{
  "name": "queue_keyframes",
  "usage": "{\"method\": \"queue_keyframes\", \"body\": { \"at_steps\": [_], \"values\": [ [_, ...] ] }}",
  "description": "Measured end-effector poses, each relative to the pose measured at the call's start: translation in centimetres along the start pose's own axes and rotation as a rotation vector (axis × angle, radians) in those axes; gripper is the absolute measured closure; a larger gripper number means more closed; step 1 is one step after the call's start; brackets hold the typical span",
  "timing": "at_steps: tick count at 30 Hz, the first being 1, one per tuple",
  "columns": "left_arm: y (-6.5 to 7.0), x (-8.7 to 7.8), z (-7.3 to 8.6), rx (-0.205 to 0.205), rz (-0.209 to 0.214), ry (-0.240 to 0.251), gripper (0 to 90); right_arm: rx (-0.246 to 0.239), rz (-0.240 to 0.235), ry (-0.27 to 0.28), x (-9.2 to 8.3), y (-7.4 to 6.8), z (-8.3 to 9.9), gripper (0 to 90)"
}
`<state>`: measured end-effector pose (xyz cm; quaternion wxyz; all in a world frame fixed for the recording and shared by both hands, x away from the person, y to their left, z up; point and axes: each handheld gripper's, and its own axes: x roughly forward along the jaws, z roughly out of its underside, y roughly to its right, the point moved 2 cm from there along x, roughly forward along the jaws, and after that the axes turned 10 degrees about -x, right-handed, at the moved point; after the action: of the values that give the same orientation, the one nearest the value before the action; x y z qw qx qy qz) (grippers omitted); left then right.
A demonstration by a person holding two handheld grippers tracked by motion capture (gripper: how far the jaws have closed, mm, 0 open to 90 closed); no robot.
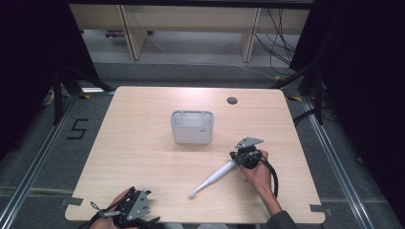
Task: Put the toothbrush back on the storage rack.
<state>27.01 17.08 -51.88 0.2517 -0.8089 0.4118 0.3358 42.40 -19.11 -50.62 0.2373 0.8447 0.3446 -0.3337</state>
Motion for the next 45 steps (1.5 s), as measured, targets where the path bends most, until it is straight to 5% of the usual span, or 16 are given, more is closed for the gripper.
{"method": "queue_keyframes", "body": {
  "at_steps": [45],
  "values": [
    [0.0, 0.0, 0.0, 0.000, -0.002, -0.001, 15.3, -0.039, -0.026, -0.035, -2.9, -4.0, 1.6, 87.4]
  ]
}}
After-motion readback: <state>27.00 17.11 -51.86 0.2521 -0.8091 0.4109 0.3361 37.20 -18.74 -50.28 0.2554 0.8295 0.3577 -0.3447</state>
